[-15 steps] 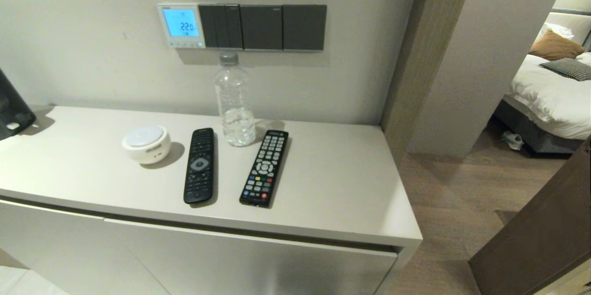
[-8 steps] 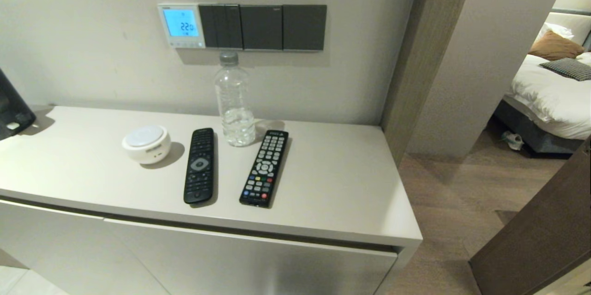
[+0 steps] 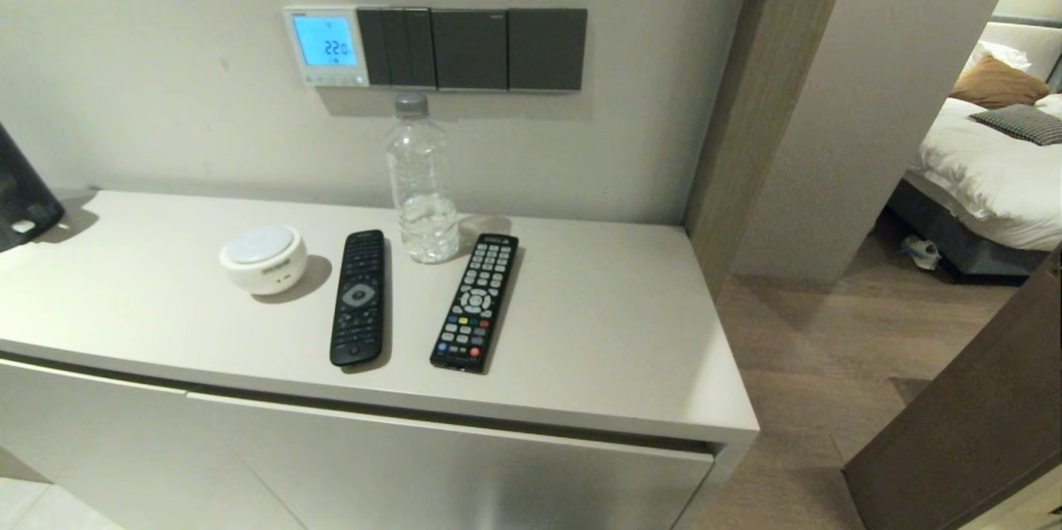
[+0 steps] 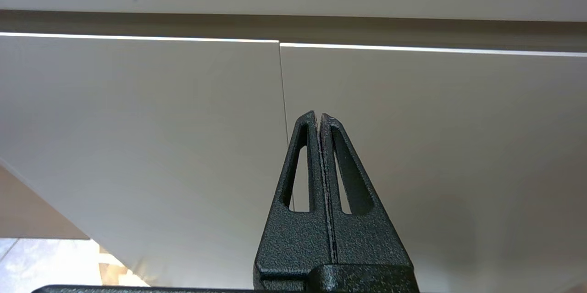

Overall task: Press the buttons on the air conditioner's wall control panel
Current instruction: Turn off the central air conditioner

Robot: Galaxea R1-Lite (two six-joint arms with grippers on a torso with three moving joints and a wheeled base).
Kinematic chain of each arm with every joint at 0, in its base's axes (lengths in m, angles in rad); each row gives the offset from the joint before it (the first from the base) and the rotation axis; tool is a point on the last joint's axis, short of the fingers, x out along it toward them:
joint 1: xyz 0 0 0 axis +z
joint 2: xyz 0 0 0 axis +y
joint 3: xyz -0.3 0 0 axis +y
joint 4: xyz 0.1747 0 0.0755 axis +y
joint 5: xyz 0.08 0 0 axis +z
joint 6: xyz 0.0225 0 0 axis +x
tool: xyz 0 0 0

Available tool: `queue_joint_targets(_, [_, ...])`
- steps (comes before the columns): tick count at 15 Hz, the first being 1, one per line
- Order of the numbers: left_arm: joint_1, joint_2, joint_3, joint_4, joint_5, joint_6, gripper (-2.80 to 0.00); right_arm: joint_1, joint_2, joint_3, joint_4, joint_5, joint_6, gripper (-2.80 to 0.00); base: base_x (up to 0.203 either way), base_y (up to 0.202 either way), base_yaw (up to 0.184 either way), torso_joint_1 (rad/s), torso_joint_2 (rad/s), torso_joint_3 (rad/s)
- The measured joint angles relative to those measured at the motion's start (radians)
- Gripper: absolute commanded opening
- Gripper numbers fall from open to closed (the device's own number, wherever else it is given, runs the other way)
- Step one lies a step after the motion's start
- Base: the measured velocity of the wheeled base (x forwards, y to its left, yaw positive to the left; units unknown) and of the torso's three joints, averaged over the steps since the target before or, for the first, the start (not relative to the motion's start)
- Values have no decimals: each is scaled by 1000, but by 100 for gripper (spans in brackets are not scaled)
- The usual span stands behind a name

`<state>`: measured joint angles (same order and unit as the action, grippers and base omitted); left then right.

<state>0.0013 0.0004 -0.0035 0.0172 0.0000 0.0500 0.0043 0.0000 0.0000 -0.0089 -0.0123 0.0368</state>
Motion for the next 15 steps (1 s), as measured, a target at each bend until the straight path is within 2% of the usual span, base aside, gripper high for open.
queue_joint_targets(2, [0, 2, -21, 16, -3, 0, -280, 0, 0, 0, 0, 0, 0, -280, 0, 0, 0, 0, 0, 0])
queue_joint_targets(6, [0, 82, -165, 20, -31, -2, -280, 0, 0, 0, 0, 0, 0, -280, 0, 0, 0, 0, 0, 0])
queue_joint_targets(9, [-1, 232, -312, 1, -68, -20, -280, 0, 0, 0, 0, 0, 0, -280, 0, 0, 0, 0, 0, 0])
queue_joint_targets(15, [-3, 618, -658, -86, -179, -111, -280, 0, 0, 0, 0, 0, 0, -280, 0, 0, 0, 0, 0, 0])
